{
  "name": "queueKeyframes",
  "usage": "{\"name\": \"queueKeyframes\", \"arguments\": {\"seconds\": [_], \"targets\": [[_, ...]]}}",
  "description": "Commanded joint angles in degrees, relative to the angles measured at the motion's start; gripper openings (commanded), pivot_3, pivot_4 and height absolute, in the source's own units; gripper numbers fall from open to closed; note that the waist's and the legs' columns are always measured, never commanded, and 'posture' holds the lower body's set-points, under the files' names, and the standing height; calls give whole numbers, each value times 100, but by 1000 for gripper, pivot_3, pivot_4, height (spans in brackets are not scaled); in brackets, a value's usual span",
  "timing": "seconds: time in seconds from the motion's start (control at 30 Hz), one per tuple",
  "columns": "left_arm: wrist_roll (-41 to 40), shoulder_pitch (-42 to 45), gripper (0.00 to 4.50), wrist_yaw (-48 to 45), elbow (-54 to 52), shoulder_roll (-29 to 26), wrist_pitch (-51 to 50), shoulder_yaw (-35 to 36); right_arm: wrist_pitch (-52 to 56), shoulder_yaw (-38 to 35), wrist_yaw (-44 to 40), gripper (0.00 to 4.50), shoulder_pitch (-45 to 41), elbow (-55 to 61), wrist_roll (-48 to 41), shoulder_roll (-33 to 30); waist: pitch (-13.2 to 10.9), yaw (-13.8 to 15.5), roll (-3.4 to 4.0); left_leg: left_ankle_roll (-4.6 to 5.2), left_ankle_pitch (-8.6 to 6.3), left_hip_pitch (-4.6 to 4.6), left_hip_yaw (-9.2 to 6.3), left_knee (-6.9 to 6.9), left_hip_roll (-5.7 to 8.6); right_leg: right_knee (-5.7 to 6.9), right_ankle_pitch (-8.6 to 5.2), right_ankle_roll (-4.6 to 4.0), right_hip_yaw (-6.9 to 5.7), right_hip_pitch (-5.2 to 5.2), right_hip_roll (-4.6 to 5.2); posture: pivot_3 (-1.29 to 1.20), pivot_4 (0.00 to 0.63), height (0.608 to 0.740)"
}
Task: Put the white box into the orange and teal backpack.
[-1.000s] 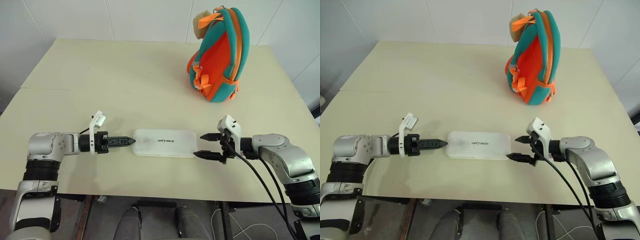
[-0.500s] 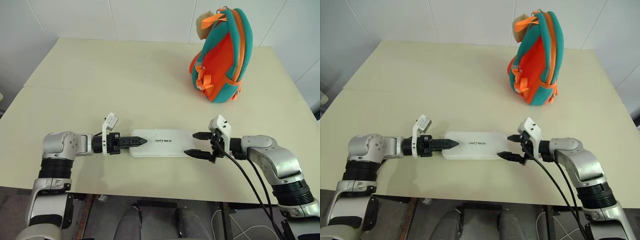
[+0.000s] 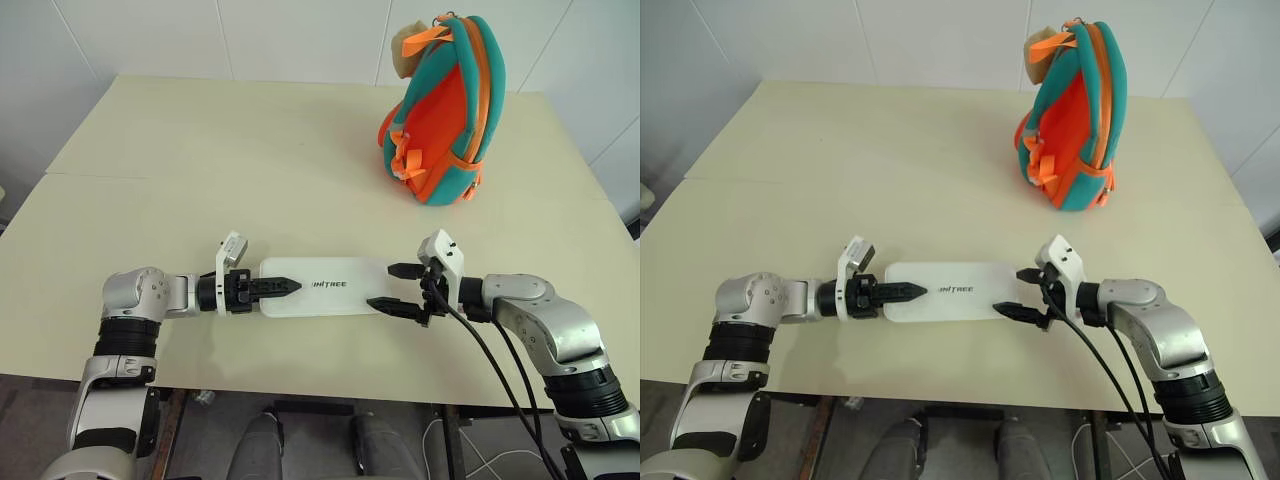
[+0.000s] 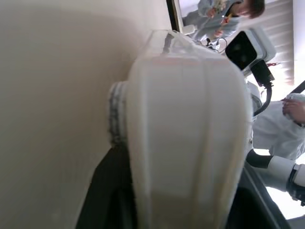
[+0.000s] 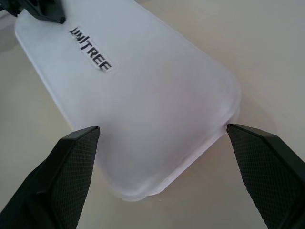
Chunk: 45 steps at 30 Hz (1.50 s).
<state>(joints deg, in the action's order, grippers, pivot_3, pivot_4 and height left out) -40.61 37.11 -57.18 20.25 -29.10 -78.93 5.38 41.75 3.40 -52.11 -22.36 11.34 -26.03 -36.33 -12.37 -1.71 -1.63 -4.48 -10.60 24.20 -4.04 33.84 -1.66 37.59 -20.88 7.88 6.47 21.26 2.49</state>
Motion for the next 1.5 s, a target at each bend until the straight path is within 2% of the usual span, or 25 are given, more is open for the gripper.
{"name": "queueKeyframes", "arguments": {"seconds": [0.03, 0.17, 0.23, 0.37, 0.57, 0.77, 0.93, 1.03, 1.1, 1.27, 1.3, 1.4, 1.5], "targets": [[-105, -13, 1237, 153, -79, 58, -10, 160, 37, -355, 184, 4500, -11, 247, -186, 25, 0, -1, 0, 0, 0, 0, 0, 1, 0, 0, 0, 0, 0, -1, 0, 0, 150, 740], [-202, 19, 1237, 181, -137, 59, 121, 383, -25, -635, 411, 4500, -146, 123, -107, -57, 0, 0, 0, 0, 0, 0, 0, 2, 0, 0, 1, 2, 0, -1, 0, 0, 150, 740], [-469, 132, 1237, 104, -82, -43, 51, 817, -182, -1025, 836, 4500, -515, -257, 157, -207, -1, -26, 0, 0, 0, 2, 0, 1, 0, 1, 1, 2, 1, 2, 0, 0, 150, 740], [-333, 9, 1237, 228, -128, -319, 239, 954, -605, -1543, 1977, 4500, -1584, -1189, 700, -268, -1, -70, 1, -2, 1, 6, 8, -2, -2, 3, 6, -1, 8, 19, 1, 0, 150, 740], [-303, -210, 1237, 277, -197, -353, 397, 842, -1178, -1441, 2921, 4500, -2963, -2456, 1298, 156, -1, -130, 1, -5, 2, 6, 12, -36, -4, -13, -1, -9, 7, 24, 2, 0, 150, 740], [-402, -360, 1237, 346, -435, -257, 413, 849, -1590, -1204, 3165, 4500, -3640, -3506, 1552, 725, -1, -162, 1, -7, 4, 8, 13, -54, -3, -15, -4, -9, 6, 30, 4, 0, 150, 740], [-506, -570, 1237, 535, -703, -204, 414, 1069, -2400, -1061, 3586, 4500, -4060, -4879, 1987, 968, -1, -179, 1, -10, 5, 4, 13, -46, -4, -4, -4, -9, 6, 29, 2, 0, 150, 740], [-569, -706, 1237, 634, -817, -210, 448, 1186, -2612, -1056, 3478, 3883, -4217, -5240, 1967, 1072, -1, -185, 1, -10, 6, 4, 13, -42, -4, 1, -4, -9, 8, 29, 2, 0, 150, 740], [-613, -772, 1237, 695, -874, -212, 457, 1236, -2604, -1051, 3322, 3229, -4254, -5189, 1925, 1068, -1, -184, 1, -11, 6, 4, 13, -43, -4, 2, -4, -9, 7, 29, 2, 0, 150, 740], [-758, -899, 1237, 860, -994, -210, 432, 1371, -2532, -1211, 3301, 3229, -4251, -4947, 1825, 966, -1, -183, 1, -12, 7, 4, 12, -44, -4, 2, -4, -9, 7, 29, 2, 0, 150, 740], [-762, -919, 1237, 891, -1000, -194, 456, 1375, -2701, -1221, 3422, 3064, -4187, -4998, 1883, 977, -1, -183, 1, -12, 7, 4, 11, -44, -4, 2, -4, -9, 6, 29, 1, 0, 150, 740], [-754, -910, 1237, 959, -979, -150, 525, 1345, -2893, -1193, 3456, 2311, -4085, -5139, 1927, 1020, -1, -183, 1, -13, 7, 4, 11, -43, -3, 2, -4, -9, 6, 29, 2, 0, 150, 740], [-774, -799, 1237, 966, -956, -132, 529, 1299, -2967, -1203, 3416, 1247, -3992, -4976, 1889, 1019, -1, -182, 1, -14, 8, 4, 11, -43, -3, 2, -4, -9, 6, 29, 2, 0, 150, 740]]}}
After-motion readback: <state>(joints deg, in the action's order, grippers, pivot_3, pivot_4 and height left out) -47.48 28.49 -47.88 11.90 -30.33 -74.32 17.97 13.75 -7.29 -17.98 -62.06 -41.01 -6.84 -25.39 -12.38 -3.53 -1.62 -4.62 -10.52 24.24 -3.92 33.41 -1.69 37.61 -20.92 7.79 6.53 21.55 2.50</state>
